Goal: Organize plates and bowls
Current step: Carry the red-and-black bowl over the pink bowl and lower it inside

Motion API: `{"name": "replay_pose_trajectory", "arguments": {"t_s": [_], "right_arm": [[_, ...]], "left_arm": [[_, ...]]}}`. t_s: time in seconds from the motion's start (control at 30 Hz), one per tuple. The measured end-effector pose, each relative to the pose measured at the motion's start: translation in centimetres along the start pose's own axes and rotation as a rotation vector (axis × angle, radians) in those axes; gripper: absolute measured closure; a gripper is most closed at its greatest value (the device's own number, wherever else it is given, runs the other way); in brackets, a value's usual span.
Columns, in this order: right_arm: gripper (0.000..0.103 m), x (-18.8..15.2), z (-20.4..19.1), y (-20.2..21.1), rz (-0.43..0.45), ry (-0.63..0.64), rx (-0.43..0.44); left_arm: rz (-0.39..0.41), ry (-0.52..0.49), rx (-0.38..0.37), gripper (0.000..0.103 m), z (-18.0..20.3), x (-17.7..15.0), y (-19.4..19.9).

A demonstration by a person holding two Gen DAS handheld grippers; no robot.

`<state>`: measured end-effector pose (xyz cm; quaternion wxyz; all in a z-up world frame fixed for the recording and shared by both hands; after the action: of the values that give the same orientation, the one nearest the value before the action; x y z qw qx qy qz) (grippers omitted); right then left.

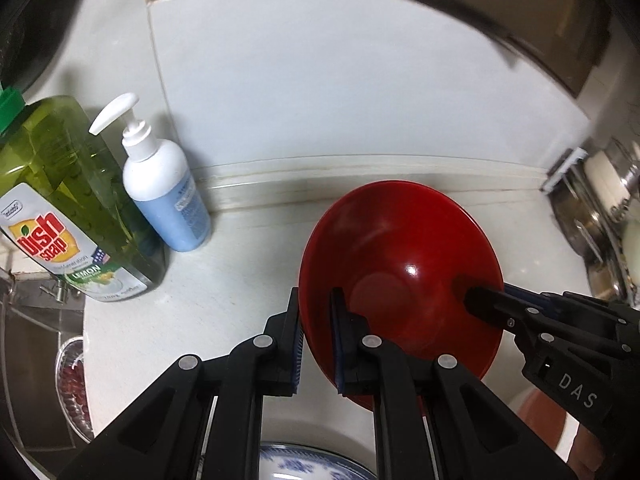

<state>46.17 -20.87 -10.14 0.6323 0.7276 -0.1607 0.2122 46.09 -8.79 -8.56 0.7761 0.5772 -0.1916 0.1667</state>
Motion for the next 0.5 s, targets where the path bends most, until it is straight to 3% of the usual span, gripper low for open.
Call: {"name": "replay_pose_trajectory", "arguments": {"t_s": [0.5], "right_arm": [[0.091,-6.5,2.5,7.9,0.057,-0.081,-0.075]], "left_arm": [[-0.004,-0.106,-0.102,0.089,6.5,-6.2,4.2]]}}
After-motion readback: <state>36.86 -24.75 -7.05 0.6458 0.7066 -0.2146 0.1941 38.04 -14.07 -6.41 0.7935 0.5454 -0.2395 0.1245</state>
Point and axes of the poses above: each gripper's, at about its wrist camera, not at the fingertips, and y roughly against the way its jaws point, z to its right, x to its top, the point moved 6 cm from there along -y, roughly the way its jaws point, and after that the axes turned 15 degrees about y, right-handed, at the moved point
